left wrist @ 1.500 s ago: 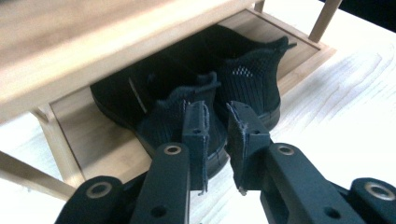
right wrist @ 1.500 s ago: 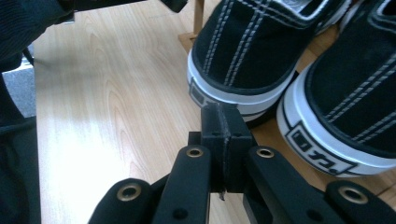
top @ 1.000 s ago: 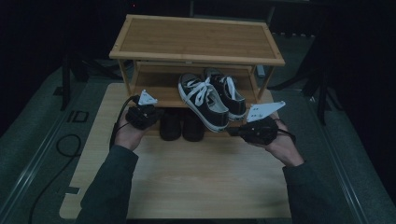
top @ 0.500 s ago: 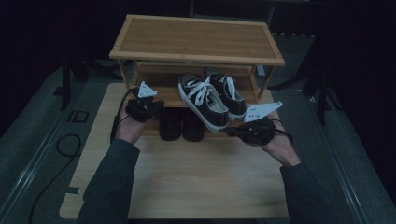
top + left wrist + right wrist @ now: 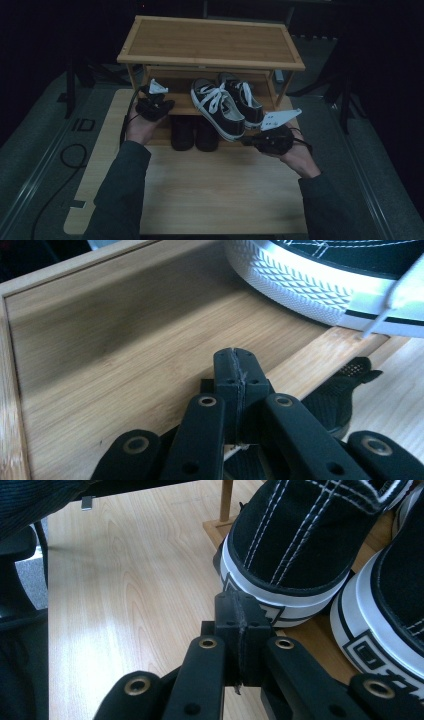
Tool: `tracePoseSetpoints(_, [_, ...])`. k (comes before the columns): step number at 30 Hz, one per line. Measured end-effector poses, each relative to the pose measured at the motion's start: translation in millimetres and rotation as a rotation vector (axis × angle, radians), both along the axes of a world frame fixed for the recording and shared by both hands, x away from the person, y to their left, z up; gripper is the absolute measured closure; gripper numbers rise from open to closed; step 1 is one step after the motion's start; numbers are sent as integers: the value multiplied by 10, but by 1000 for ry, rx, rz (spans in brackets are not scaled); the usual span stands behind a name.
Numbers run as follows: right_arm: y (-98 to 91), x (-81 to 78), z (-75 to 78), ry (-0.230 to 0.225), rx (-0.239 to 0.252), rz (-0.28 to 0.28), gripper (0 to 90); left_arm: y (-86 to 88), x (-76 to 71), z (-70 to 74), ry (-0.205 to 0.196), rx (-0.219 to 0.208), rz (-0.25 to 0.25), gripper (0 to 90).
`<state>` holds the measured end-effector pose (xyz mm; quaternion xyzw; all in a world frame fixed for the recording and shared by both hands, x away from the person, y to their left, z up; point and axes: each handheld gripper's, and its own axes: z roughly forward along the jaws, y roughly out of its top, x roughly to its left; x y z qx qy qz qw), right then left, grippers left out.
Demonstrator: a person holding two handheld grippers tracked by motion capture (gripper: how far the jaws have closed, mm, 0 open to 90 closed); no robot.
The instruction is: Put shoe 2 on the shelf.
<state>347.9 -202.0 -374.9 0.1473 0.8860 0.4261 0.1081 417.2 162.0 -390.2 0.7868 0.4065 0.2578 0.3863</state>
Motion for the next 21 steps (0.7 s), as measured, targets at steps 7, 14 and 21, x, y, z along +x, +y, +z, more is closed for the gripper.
tracePoseSetpoints(7, [24,9,-7,-1,-2,0,899,16,55,-34,-3,4,14,899])
tracePoseSetpoints(14, [56,8,0,-3,1,8,900,-3,44,-37,-6,15,23,900])
tracePoseSetpoints(21, [195,-2,-7,-16,-2,36,900,19,51,-50,-6,-15,20,900])
